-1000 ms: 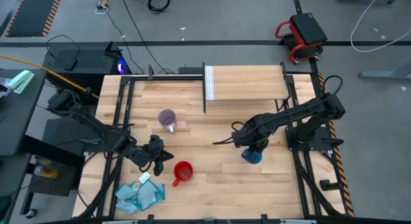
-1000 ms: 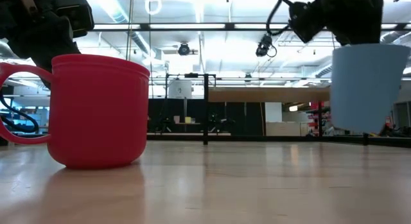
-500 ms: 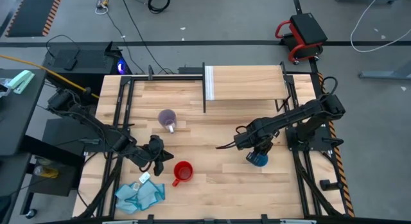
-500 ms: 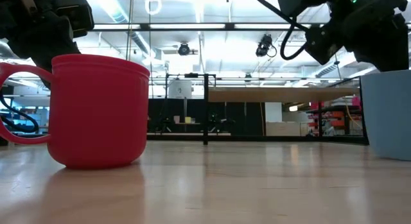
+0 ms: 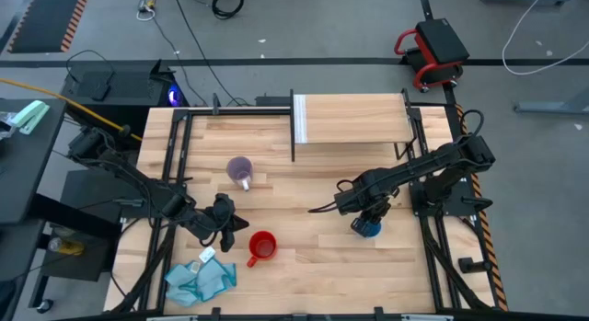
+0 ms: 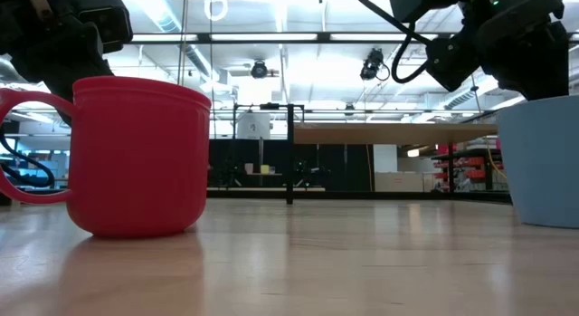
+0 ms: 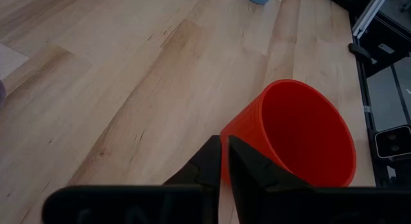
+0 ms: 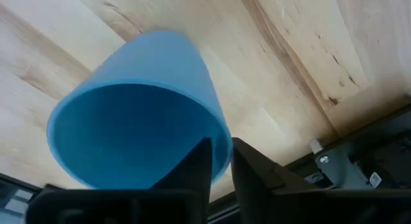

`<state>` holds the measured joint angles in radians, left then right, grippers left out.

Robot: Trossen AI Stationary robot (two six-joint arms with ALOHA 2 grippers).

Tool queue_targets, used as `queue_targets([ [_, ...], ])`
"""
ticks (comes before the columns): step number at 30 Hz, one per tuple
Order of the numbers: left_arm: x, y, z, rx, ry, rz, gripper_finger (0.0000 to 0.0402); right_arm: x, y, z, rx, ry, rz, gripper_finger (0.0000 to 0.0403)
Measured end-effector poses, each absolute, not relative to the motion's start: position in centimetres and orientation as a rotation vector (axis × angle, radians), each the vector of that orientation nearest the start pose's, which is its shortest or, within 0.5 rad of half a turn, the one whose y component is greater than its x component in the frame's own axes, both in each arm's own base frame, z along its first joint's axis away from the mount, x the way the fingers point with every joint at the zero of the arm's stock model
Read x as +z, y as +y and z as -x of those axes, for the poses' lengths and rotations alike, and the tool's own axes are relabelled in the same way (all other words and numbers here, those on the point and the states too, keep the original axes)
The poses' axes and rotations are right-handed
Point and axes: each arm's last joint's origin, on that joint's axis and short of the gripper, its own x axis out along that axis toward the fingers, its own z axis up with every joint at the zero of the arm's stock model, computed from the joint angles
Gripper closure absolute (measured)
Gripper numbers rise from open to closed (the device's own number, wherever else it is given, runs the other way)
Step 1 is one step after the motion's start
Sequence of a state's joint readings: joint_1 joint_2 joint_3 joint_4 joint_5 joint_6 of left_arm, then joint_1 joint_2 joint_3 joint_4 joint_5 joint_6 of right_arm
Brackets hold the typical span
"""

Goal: Stack small to large cups/mugs on shelf
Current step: Adjust the blue cup, then put the red mug on the shelf

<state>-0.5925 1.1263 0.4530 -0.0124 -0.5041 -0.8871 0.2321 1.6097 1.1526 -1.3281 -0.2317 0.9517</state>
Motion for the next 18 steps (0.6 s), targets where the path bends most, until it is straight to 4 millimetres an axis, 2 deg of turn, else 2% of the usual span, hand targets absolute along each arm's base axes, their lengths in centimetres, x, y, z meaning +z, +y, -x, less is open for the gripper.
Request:
queue_targets([
  [7, 17.7, -10.4, -18.0, 0.176, 0.568, 0.504, 0.0371, 22.9, 6.4, -25.1, -0.576, 1.763, -0.617, 0.0324],
  [12, 17.7, -10.4, -18.0, 0.173, 0.570, 0.494, 0.0369, 25.5, 7.1, -25.7, -0.586, 1.690, -0.568, 0.0324],
  [18, 17.2, -10.3, -17.6, 0.196, 0.631, 0.499, 0.0366, 29.5, 9.7, -26.5, -0.496, 1.511, -0.515, 0.0324],
])
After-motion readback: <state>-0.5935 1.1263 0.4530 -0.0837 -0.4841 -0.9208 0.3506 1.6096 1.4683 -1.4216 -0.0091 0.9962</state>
